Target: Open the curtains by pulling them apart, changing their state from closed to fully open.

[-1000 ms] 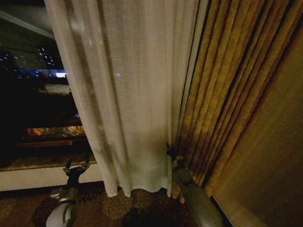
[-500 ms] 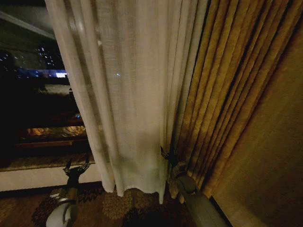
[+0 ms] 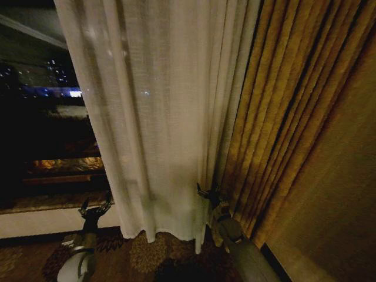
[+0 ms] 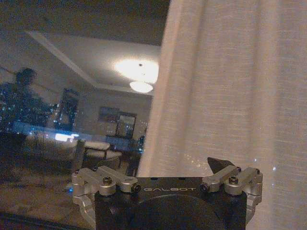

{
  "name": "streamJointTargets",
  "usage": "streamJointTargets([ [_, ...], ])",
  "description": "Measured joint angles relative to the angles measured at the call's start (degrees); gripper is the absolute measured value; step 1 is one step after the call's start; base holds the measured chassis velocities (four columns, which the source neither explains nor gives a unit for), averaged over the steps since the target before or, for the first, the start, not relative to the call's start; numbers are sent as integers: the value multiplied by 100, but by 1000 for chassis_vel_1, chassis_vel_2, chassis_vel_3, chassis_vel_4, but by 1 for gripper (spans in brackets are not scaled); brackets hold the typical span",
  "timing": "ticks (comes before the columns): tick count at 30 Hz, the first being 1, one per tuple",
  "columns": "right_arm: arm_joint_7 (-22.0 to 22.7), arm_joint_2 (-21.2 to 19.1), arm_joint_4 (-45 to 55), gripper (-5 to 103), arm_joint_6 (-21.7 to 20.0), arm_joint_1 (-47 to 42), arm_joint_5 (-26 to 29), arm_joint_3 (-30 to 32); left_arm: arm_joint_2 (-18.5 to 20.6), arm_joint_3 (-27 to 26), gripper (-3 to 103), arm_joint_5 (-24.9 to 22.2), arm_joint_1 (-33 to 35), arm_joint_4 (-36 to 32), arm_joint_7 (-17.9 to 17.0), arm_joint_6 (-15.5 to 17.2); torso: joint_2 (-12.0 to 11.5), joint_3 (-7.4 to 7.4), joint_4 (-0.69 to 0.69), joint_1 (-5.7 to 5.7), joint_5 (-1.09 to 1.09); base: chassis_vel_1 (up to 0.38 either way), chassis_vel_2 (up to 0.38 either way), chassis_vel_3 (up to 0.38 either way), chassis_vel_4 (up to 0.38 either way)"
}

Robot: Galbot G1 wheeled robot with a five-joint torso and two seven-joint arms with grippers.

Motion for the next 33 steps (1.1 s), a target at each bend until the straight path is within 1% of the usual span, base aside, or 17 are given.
streamJointTargets([
  [10, -19, -25, 92, 100, -12, 35, -2, -64, 0, 0, 100, 0, 0, 0, 0, 0, -1, 1, 2, 0, -1, 279, 267, -295, -261],
  [22, -134, 76, -116, 100, 12, 158, -135, -155, 0, 0, 100, 0, 0, 0, 0, 0, -1, 0, 1, 0, -1, 347, 359, -359, -350],
  [23, -136, 93, -178, 100, 46, 184, -146, -159, 0, 0, 100, 0, 0, 0, 0, 0, -1, 0, 0, 0, -1, 364, 369, -358, -348],
  [25, -133, 167, -379, 100, 255, 274, -130, -193, 0, 0, 100, 0, 0, 0, 0, 0, -1, 0, 2, 1, -2, 360, 358, -360, -350],
  [27, -126, 212, -469, 100, 328, 306, -129, -204, 0, 0, 100, 0, 0, 0, 0, 0, -1, 0, 1, 1, -2, 356, 364, -345, -353],
  [29, -74, 246, -521, 100, 357, 322, -158, -224, 0, 0, 100, 0, 0, 0, 0, 0, -1, 0, 0, 0, 0, 314, 368, -318, -348],
  [30, 4, 280, -559, 100, 362, 341, -178, -248, 0, -1, 100, 0, 0, 0, 0, 0, 0, 0, 2, 0, 0, 275, 295, -309, -231],
  [33, 38, 303, -599, 100, 370, 357, -182, -262, 1, -4, 100, 0, 0, 1, -1, 0, -1, 0, 4, 1, -3, 253, 226, -270, -215],
])
